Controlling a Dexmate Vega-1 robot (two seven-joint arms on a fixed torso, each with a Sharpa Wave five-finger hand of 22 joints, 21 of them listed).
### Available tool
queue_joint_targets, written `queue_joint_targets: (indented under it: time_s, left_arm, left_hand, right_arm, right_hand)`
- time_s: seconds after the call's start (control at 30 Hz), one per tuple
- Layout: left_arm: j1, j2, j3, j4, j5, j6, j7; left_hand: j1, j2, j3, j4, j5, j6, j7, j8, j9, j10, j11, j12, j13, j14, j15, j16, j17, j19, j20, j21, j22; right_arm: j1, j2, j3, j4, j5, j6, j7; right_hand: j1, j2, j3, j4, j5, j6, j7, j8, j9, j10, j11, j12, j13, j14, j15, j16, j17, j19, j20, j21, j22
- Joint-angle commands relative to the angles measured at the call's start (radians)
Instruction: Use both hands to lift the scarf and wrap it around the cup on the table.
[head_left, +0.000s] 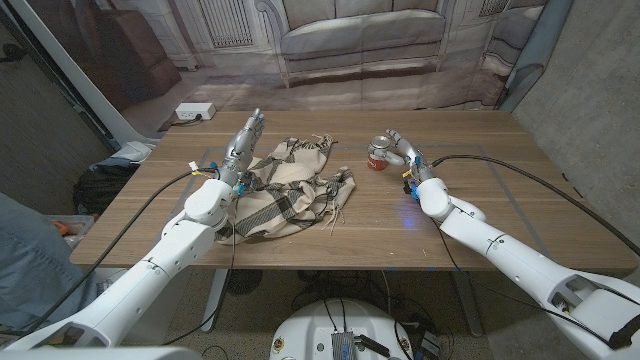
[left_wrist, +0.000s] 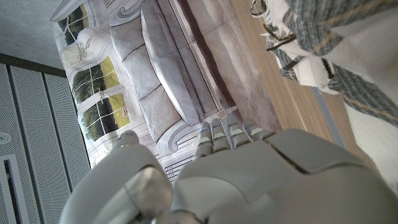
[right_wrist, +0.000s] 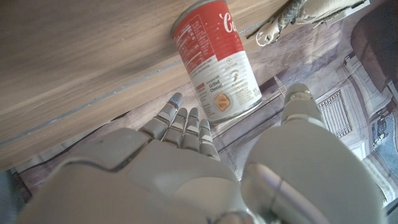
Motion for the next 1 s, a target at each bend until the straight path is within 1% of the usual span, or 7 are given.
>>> queue_joint_targets:
  time_s: [0.03, 0.2, 0.4, 0.43, 0.5, 0.63, 1.0]
  left_arm:
    - [-0.002, -0.001, 0.002, 0.003, -0.004, 0.004, -0.008]
    - [-0.004, -0.003, 0.002, 0.006, -0.002, -0.002, -0.009]
    - [-0.013, 0.000, 0.005, 0.005, -0.002, 0.010, -0.012]
    - [-0.016, 0.000, 0.007, 0.006, -0.002, 0.013, -0.013]
    - [-0.020, -0.001, 0.011, 0.006, -0.002, 0.021, -0.014]
    - [-0.026, -0.003, 0.018, 0.010, -0.006, 0.036, -0.017]
    - [-0.023, -0.002, 0.023, -0.002, -0.007, 0.064, -0.002]
  left_hand:
    - [0.002, 0.003, -0.004, -0.002, -0.001, 0.013, -0.001, 0.010, 0.005, 0.009, -0.001, 0.003, 0.002, 0.009, 0.002, 0.001, 0.002, -0.002, 0.013, -0.003, 0.004]
    - [0.003, 0.004, -0.005, -0.002, -0.003, 0.005, 0.008, 0.005, 0.005, 0.008, 0.000, 0.002, 0.002, 0.010, 0.002, -0.001, 0.002, 0.001, 0.017, -0.002, 0.004]
    - [0.004, 0.005, -0.006, -0.002, -0.004, 0.004, 0.008, 0.002, 0.005, 0.010, 0.001, 0.001, 0.002, 0.011, 0.001, -0.001, 0.002, -0.001, 0.019, -0.003, 0.004]
    - [0.004, 0.005, -0.006, -0.002, -0.004, 0.004, 0.008, 0.002, 0.005, 0.010, 0.001, 0.001, 0.002, 0.011, 0.002, -0.001, 0.002, -0.002, 0.020, -0.004, 0.004]
    - [0.004, 0.005, -0.006, -0.002, -0.005, 0.004, 0.008, 0.002, 0.005, 0.011, 0.001, 0.000, 0.002, 0.011, 0.002, -0.002, 0.002, -0.002, 0.021, -0.004, 0.004]
    - [0.005, 0.006, -0.007, -0.001, -0.006, 0.005, 0.007, 0.001, 0.005, 0.011, 0.002, 0.000, 0.002, 0.011, 0.002, -0.002, 0.002, -0.004, 0.024, -0.005, 0.005]
    - [0.007, 0.010, -0.007, -0.001, -0.008, 0.009, 0.006, 0.000, 0.005, 0.013, -0.001, -0.002, 0.002, 0.014, 0.001, -0.003, 0.003, -0.007, 0.027, -0.006, 0.005]
  right_arm:
    - [0.009, 0.008, -0.014, 0.018, 0.000, -0.038, -0.011]
    - [0.014, 0.016, -0.019, 0.036, 0.011, -0.045, -0.009]
    - [0.016, 0.022, -0.021, 0.048, 0.017, -0.047, -0.020]
    - [0.016, 0.022, -0.022, 0.049, 0.018, -0.050, -0.022]
    - [0.016, 0.024, -0.024, 0.056, 0.016, -0.042, -0.030]
    - [0.016, 0.028, -0.025, 0.069, 0.019, -0.019, -0.043]
    - [0.035, 0.054, -0.030, 0.110, 0.025, -0.001, -0.062]
  right_hand:
    - [0.018, -0.002, -0.004, 0.012, 0.009, 0.033, -0.002, 0.013, 0.002, 0.039, -0.002, 0.013, 0.001, 0.022, 0.002, 0.005, 0.002, 0.018, -0.023, -0.005, 0.003]
    - [0.019, -0.003, -0.012, 0.018, 0.013, 0.069, -0.002, 0.023, 0.002, 0.059, 0.000, 0.017, 0.000, 0.035, 0.003, 0.006, 0.002, 0.032, -0.023, -0.008, 0.003]
    - [0.022, 0.006, -0.019, 0.027, 0.019, 0.111, -0.028, 0.032, 0.003, 0.097, -0.014, 0.025, 0.000, 0.060, -0.006, 0.008, 0.003, 0.050, -0.023, -0.013, 0.005]
    - [0.028, 0.011, -0.018, 0.027, 0.021, 0.120, -0.035, 0.033, 0.004, 0.108, -0.029, 0.027, -0.001, 0.064, -0.009, 0.007, 0.003, 0.053, -0.023, -0.015, 0.005]
    - [0.047, 0.019, -0.022, 0.027, 0.025, 0.159, -0.098, 0.039, 0.006, 0.128, -0.095, 0.027, -0.001, 0.081, -0.020, 0.004, 0.002, 0.068, -0.024, -0.023, 0.006]
    - [0.052, 0.018, -0.032, 0.031, 0.027, 0.197, -0.149, 0.047, 0.010, 0.170, -0.148, 0.035, -0.002, 0.111, -0.028, 0.007, 0.002, 0.093, -0.022, -0.026, 0.007]
    - [0.047, 0.021, -0.053, 0.042, 0.024, 0.261, -0.183, 0.058, 0.013, 0.265, -0.175, 0.058, -0.003, 0.187, -0.039, 0.017, 0.003, 0.155, -0.022, -0.020, 0.009]
